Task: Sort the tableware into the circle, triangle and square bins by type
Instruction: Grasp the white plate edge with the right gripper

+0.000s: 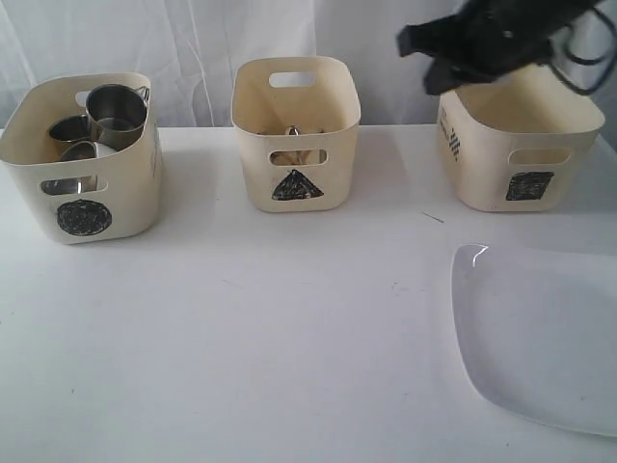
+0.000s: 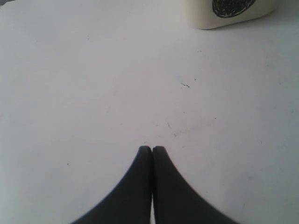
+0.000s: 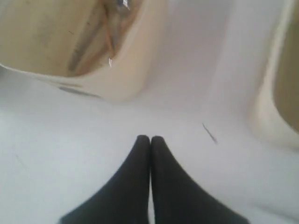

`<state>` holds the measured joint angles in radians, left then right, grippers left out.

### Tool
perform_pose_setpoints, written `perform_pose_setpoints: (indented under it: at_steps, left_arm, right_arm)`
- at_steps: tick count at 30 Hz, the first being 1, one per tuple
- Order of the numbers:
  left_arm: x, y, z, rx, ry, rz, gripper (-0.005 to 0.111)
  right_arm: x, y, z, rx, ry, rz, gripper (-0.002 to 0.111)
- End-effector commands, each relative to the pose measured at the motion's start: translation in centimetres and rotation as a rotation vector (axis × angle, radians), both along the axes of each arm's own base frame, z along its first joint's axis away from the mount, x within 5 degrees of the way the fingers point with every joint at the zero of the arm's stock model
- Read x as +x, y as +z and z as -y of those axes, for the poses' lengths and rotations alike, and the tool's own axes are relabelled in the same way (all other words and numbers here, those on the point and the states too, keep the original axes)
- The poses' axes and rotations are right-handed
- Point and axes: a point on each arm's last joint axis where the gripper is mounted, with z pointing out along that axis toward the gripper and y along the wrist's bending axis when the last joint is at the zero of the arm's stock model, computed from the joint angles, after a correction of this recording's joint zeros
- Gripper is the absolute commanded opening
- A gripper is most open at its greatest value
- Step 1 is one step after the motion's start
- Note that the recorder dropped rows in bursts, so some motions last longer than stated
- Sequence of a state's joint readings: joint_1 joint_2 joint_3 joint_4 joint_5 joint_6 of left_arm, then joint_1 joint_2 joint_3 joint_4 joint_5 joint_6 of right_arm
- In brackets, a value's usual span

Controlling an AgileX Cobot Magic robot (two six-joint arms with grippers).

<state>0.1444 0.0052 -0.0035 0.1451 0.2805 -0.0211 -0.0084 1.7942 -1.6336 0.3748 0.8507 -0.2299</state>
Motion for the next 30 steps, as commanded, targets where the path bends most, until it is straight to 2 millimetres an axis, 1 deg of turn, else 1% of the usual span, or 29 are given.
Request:
perform_pose_setpoints:
  at_steps: [1, 2, 4, 5, 6, 8, 12, 14, 15, 16, 17, 18, 19, 20, 21, 22, 23, 24, 26, 27, 28, 29, 30]
  left_arm:
    - [0.0, -0.1, 0.0, -0.004, -0.005, 0.002, 0.0]
    - [0.0, -0.1, 0.0, -0.004, -0.005, 0.002, 0.0]
    - [0.0, -0.1, 0.0, -0.004, -0.005, 0.002, 0.0]
    - [0.0, -0.1, 0.0, -0.004, -0.005, 0.002, 0.0]
    - [0.0, -0.1, 0.0, -0.004, -0.005, 0.002, 0.0]
    - [0.0, -0.1, 0.0, -0.004, -0.005, 0.002, 0.0]
    - [0.0, -0.1, 0.0, -0.004, -0.005, 0.002, 0.0]
    - [0.0, -0.1, 0.0, -0.004, -0.005, 0.002, 0.0]
    - [0.0, -0.1, 0.0, -0.004, -0.005, 0.002, 0.0]
    - [0.0, -0.1, 0.0, -0.004, -0.005, 0.002, 0.0]
    - [0.0, -0.1, 0.0, -0.004, -0.005, 0.002, 0.0]
    - [0.0, -0.1, 0.0, -0.004, -0.005, 0.002, 0.0]
    - [0.0, -0.1, 0.0, -0.004, -0.005, 0.002, 0.0]
    - [0.0, -0.1, 0.0, -0.004, -0.005, 0.002, 0.0]
    - [0.0, -0.1, 0.0, -0.004, -0.005, 0.002, 0.0]
    - [0.0, -0.1, 0.0, -0.004, -0.005, 0.002, 0.0]
    - [0.0, -0.1, 0.0, -0.004, -0.005, 0.002, 0.0]
    - [0.0, -0.1, 0.0, -0.004, -0.005, 0.002, 0.0]
    - [0.0, -0.1, 0.0, -0.004, -0.005, 0.002, 0.0]
    - [0.0, -0.1, 0.0, -0.004, -0.005, 0.002, 0.0]
    - [0.0, -0.1, 0.0, -0.004, -0.005, 0.002, 0.0]
    - [0.0, -0.1, 0.0, -0.004, -0.005, 0.002, 0.0]
    - [0.0, -0.1, 0.0, -0.004, -0.005, 0.002, 0.0]
  right_arm:
    - [-5.2, -1.0, 6.8, 0.029, -0.15, -0.219, 0.0]
    - [-6.6, -1.8, 8.3, 0.049, -0.182, -0.302, 0.0]
    - [-9.1, -3.6, 10.4, 0.109, -0.232, -0.471, 0.0]
    - [-9.9, -4.5, 11.5, 0.128, -0.272, -0.503, 0.0]
    - [-11.0, -5.3, 12.3, 0.154, -0.321, -0.538, 0.0]
    - [-12.9, -6.3, 13.1, 0.195, -0.388, -0.581, 0.0]
    - [-15.1, -7.5, 14.2, 0.177, -0.432, -0.638, 0.0]
    - [-16.3, -8.3, 15.1, 0.13, -0.467, -0.684, 0.0]
    - [-17.7, -9.2, 16.3, 0.131, -0.542, -0.737, 0.0]
    - [-18.6, -9.7, 16.9, 0.157, -0.584, -0.76, 0.0]
    - [-20.5, -11.1, 18.0, 0.245, -0.66, -0.801, 0.0]
    - [-21.1, -11.5, 18.4, 0.283, -0.678, -0.808, 0.0]
    - [-22.7, -12.4, 18.9, 0.352, -0.668, -0.799, 0.0]
    - [-23.1, -12.6, 19.0, 0.368, -0.65, -0.791, 0.0]
    - [-23.9, -13.2, 18.9, 0.361, -0.57, -0.78, 0.0]
    - [-24.1, -13.6, 18.7, 0.366, -0.549, -0.788, 0.0]
    - [-24.3, -14.6, 18.4, 0.369, -0.55, -0.778, 0.002]
    - [-24.3, -15.3, 18.1, 0.382, -0.522, -0.771, 0.008]
    - [-24.2, -16.5, 17.9, 0.405, -0.494, -0.757, 0.026]
    - [-24.0, -16.9, 18.2, 0.392, -0.512, -0.745, 0.035]
    - [-23.8, -17.2, 18.5, 0.378, -0.534, -0.722, 0.041]
    - [-23.7, -17.3, 18.7, 0.359, -0.553, -0.704, 0.044]
    - [-23.6, -17.4, 18.9, 0.349, -0.569, -0.697, 0.044]
